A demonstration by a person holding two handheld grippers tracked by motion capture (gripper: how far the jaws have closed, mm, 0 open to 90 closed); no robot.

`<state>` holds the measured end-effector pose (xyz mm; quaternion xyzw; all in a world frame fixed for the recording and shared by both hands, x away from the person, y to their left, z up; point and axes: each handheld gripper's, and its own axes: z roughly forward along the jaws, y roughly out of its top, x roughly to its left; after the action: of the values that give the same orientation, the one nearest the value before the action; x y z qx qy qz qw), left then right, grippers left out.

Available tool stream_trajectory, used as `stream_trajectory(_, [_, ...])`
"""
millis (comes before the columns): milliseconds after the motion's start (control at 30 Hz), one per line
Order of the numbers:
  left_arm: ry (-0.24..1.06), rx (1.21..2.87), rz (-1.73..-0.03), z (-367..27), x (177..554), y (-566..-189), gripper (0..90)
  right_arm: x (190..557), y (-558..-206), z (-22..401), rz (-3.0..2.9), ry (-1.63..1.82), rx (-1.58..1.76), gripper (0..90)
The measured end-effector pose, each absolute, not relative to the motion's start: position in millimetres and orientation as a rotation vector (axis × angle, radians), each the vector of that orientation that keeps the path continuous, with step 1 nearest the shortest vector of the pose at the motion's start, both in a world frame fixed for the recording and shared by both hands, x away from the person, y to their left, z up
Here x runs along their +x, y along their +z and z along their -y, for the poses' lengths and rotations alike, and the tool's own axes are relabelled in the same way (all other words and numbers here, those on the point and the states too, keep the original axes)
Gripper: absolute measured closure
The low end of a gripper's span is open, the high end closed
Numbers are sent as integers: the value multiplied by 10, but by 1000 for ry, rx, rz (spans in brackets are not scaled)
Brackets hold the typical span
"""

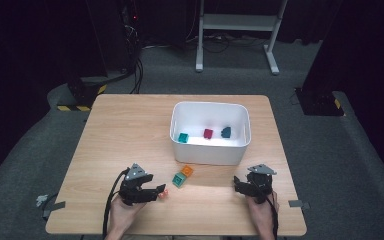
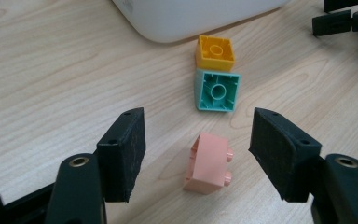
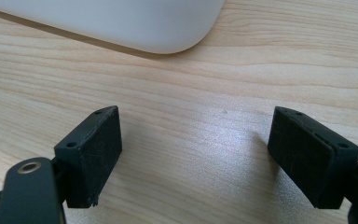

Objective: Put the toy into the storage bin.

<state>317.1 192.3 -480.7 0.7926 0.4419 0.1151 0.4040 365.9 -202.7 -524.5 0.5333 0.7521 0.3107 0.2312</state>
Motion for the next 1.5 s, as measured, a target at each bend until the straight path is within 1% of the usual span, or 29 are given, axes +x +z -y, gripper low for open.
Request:
stream_trajectory(200, [280,2034,-1122,-1877,3134,-4950,384,3659,-5245,2026,-2068,854,1466,173])
stream_trajectory(367, [267,2026,-1133,-1855,3139,-5035,421,3661,-5245,2028,-2069,854,1462,173])
stream_trajectory(567, [303,2077,-1108,-1786,3129,-5099,478,3661,-5245,2028,-2069,854,1462,173])
stream_trajectory(733, [314,2067,-1111,-1772,3128,-5125,518,3659,-5245,2026,-2068,854,1467,173])
stream_trajectory(1033, [304,2067,-1107,-1781,3154,-5159,639,3659,-5245,2026,-2068,855,1467,173])
stream_trajectory(1333, [322,2049,-1095,-1791,3123,-5166,656,3659,-5245,2026,-2068,855,1467,173])
stream_trajectory(1500, [312,2029,-1099,-1802,3110,-5173,659,3661,-5244,2026,-2069,855,1467,173])
